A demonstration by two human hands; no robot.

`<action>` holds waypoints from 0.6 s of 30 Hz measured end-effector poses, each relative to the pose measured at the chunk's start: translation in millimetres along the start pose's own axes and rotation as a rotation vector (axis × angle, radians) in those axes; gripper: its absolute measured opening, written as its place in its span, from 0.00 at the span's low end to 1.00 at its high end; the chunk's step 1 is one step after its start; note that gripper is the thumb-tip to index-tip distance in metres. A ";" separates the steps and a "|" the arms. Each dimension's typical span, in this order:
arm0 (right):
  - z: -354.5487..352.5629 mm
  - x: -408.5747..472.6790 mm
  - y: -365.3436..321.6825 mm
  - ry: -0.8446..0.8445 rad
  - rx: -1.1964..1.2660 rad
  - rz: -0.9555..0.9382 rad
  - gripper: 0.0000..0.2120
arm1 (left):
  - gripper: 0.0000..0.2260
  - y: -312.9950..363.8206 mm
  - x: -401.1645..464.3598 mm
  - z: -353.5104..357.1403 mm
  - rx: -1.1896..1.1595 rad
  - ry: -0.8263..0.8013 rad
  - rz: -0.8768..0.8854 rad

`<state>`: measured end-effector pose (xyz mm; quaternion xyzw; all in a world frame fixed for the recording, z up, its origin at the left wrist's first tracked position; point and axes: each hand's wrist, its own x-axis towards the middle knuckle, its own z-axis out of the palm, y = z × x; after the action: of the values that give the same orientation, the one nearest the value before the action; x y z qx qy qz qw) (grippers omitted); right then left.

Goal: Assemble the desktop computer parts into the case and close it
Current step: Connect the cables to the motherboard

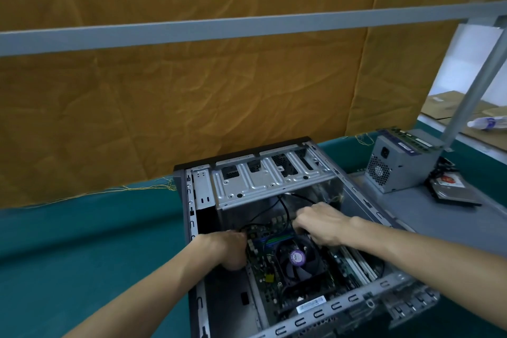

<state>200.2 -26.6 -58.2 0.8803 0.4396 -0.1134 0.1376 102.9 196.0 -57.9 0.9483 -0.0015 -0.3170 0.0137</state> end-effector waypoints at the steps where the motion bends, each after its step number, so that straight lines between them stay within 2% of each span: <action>1: 0.0 -0.5 -0.5 -0.001 0.008 -0.017 0.17 | 0.27 0.0 0.1 0.5 -0.009 -0.006 0.001; 4: 1.9 -0.9 0.6 0.031 0.102 0.000 0.11 | 0.28 0.9 -1.7 1.1 -0.019 0.023 0.007; 6: 0.1 -1.9 3.3 0.157 0.222 0.099 0.05 | 0.26 0.8 -2.7 0.9 -0.004 0.046 -0.001; 9: -4.4 -1.1 4.8 0.331 0.258 0.244 0.04 | 0.23 1.9 -3.3 -0.5 0.023 0.062 -0.025; 11: -7.2 2.1 1.8 0.278 0.277 0.277 0.07 | 0.17 2.7 -3.8 -3.4 0.046 0.050 -0.041; 15: -10.9 15.5 -4.6 0.050 0.288 0.241 0.14 | 0.11 1.4 -0.9 -13.5 0.060 -0.076 -0.052; 18: -13.4 28.0 -4.3 -0.153 0.279 0.226 0.15 | 0.05 2.4 4.8 -19.3 0.064 -0.076 -0.045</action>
<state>214.2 1.3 -55.2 0.9235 0.3061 -0.2235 0.0591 118.4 194.1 -45.2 0.9353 0.0092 -0.3530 -0.0241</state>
